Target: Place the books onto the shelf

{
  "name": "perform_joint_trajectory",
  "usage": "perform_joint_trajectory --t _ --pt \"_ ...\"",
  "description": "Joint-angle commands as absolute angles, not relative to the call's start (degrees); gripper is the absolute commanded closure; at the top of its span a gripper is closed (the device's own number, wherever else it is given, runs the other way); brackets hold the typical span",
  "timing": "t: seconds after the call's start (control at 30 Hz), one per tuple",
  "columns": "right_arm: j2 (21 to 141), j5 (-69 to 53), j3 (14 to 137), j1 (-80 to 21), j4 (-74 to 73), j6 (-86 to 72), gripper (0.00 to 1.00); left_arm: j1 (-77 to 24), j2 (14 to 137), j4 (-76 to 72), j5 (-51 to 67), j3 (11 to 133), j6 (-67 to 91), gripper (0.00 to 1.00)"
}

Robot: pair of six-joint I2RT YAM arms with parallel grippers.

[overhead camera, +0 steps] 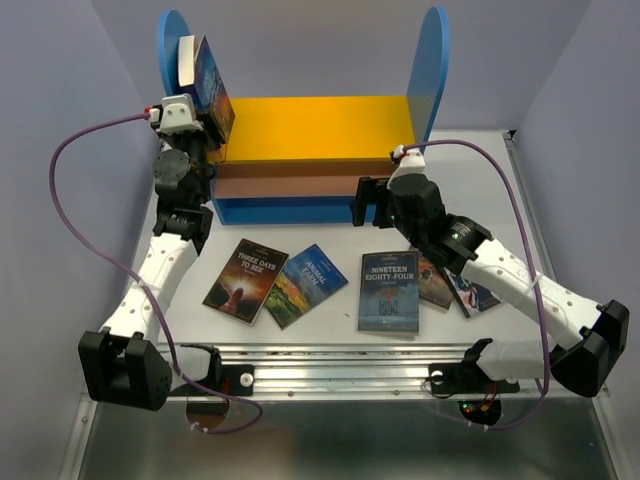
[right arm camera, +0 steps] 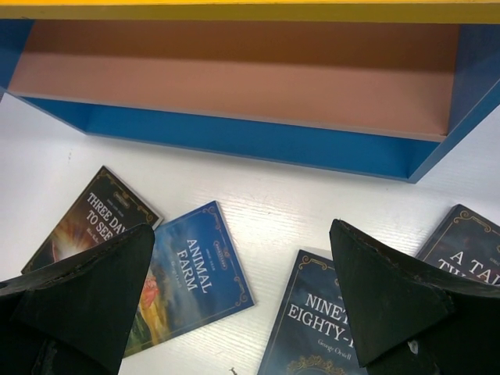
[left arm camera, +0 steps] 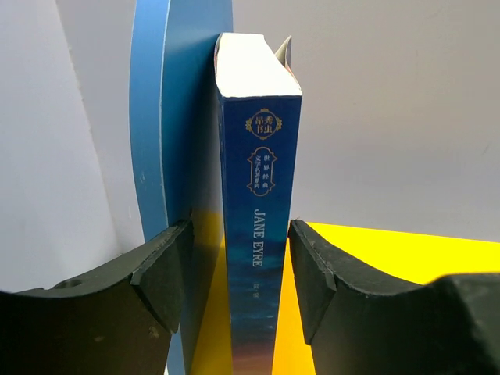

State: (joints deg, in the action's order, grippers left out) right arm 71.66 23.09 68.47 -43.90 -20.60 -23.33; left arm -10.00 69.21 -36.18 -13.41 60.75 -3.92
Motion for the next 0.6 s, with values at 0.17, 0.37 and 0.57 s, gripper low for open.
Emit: perform_joint_trajectory --t 0.17,0.37,0.57 --pt "69.96 21.53 68.03 -43.59 -19.34 -23.38 0.00 -9.93 62.94 -34.89 -13.80 62.23 -1.58 0.26" --pt "69.96 20.74 68.20 -43.59 -19.34 -22.85 0.00 -9.93 57.76 -33.75 -12.39 60.56 -0.35 0.01" --pt "70.14 20.74 68.47 -43.59 -19.42 -21.98 0.00 -9.93 53.27 -25.60 -18.54 63.71 3.77 0.01"
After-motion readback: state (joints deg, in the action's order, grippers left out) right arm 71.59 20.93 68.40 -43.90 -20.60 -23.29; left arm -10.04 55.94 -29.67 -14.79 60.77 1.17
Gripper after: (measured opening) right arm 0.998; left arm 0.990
